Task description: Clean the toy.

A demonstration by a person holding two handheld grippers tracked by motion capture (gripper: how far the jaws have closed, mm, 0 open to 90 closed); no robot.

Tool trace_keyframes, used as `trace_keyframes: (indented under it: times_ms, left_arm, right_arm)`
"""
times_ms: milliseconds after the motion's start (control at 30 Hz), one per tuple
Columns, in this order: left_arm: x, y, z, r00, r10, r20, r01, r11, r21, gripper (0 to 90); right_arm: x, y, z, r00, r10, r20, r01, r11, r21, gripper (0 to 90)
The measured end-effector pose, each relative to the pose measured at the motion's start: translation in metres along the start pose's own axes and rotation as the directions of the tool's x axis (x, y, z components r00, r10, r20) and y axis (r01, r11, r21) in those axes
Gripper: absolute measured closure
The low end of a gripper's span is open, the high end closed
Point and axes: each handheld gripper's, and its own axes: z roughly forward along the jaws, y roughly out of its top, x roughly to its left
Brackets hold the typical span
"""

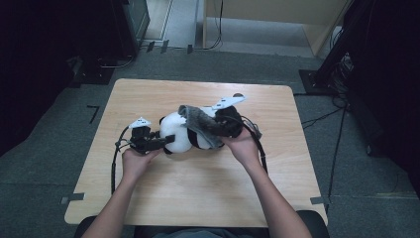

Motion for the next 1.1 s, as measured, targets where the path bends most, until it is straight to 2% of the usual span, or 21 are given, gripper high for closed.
trace_keyframes:
  times_ms: [133,267,333,400,467,567,667,800,1100]
  left_arm:
    - [0.0,0.0,0.0,1.0,-0.001,0.001,0.001,1.0,0.002,43.9]
    - [0.001,0.0,0.0,1.0,0.0,0.001,0.0,1.0,-0.003,43.2]
    - [0.0,0.0,0.0,1.0,-0.001,0.002,0.001,1.0,-0.008,43.0]
    - [0.0,0.0,0.0,1.0,-0.009,-0.002,0.009,0.9999,-0.009,42.8]
    - [0.001,0.0,0.0,0.9997,-0.026,-0.002,0.026,0.9996,-0.01,42.2]
    - [0.0,0.0,0.001,0.9997,-0.023,0.0,0.023,0.9997,-0.014,42.0]
    - [-0.001,0.0,0.001,1.0,-0.004,-0.005,0.004,1.0,-0.004,42.1]
    - [-0.001,0.0,0.001,0.9999,-0.009,-0.01,0.009,1.0,-0.003,42.1]
    - [-0.002,-0.001,0.002,0.9998,0.005,-0.021,-0.005,1.0,0.0,41.8]
  right_arm:
    - [0.014,0.015,0.029,0.9995,-0.027,-0.02,0.027,0.999,0.034,75.1]
    - [0.022,0.023,0.057,0.9987,-0.012,-0.049,0.015,0.9986,0.051,75.0]
    - [0.024,0.024,0.069,0.9983,0.005,-0.059,-0.001,0.9981,0.061,75.0]
    - [0.025,0.021,0.08,0.9989,0.001,-0.048,0.004,0.9957,0.092,74.9]
    - [0.024,0.016,0.087,0.9987,0.005,-0.05,0.0,0.995,0.1,74.9]
    - [0.02,0.009,0.085,0.9974,0.029,-0.066,-0.024,0.9969,0.075,75.0]
    - [0.016,0.005,0.08,0.9974,0.026,-0.067,-0.02,0.9964,0.083,75.1]
    - [0.013,-0.001,0.07,0.9992,0.001,-0.039,0.003,0.9953,0.097,75.1]
    - [-0.001,-0.016,0.034,1.0,0.005,0.0,-0.005,0.9967,0.081,75.1]
